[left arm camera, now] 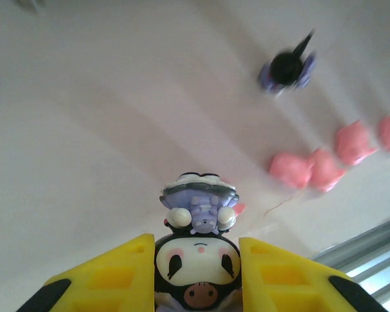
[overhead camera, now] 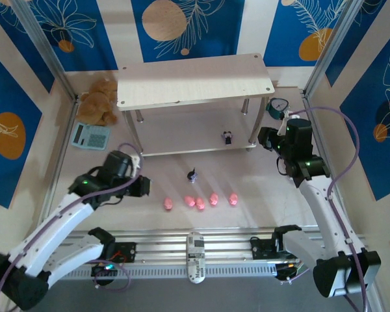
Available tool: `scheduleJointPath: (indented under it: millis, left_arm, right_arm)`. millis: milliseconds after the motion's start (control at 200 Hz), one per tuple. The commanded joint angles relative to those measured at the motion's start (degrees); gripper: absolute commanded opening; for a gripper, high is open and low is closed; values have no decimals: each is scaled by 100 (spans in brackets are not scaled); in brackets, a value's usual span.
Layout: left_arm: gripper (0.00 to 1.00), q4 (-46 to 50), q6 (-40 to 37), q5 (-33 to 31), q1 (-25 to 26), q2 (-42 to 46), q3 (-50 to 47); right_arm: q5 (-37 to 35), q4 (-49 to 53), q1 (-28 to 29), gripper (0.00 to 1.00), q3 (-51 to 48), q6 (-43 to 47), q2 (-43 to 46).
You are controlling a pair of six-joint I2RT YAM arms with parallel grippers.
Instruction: Place and organize the plastic toys onto the shelf
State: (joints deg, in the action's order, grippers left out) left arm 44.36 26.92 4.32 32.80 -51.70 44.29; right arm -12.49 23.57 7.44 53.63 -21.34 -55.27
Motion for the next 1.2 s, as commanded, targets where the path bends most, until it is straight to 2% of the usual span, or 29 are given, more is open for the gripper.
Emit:
scheduleJointPath:
  millis: [0, 165, 370, 515, 645, 745, 975, 1196]
  left_arm:
    - [13, -1173, 499, -616, 193, -230, -440]
    - [13, -1660, 304, -1035, 194, -791, -475]
    - [14, -1747, 250, -788, 176, -1717, -354]
    - [15, -1731, 243, -819, 178, -1909, -332]
    - [21, -1781, 225, -891, 181, -1937, -360]
    - [32, -1782, 268, -767, 159, -2081, -353]
    - [35, -1785, 304, -599, 133, -2241, -322]
    - [46, -1481, 175, -713, 32, -2075, -111]
  right_arm:
    - [30, 143, 79, 43, 113, -116, 211]
    - [124, 278, 160, 43, 183, -39, 412]
    - [108, 370, 175, 43, 69, -54, 617]
    - [124, 396, 177, 43, 5, -45, 714]
    - [164, 368, 185, 43, -75, -71, 723]
    - [177, 350, 179, 43, -106, -84, 710]
    - [168, 385, 183, 43, -45, -54, 712]
    - [133, 379, 187, 43, -49, -45, 702]
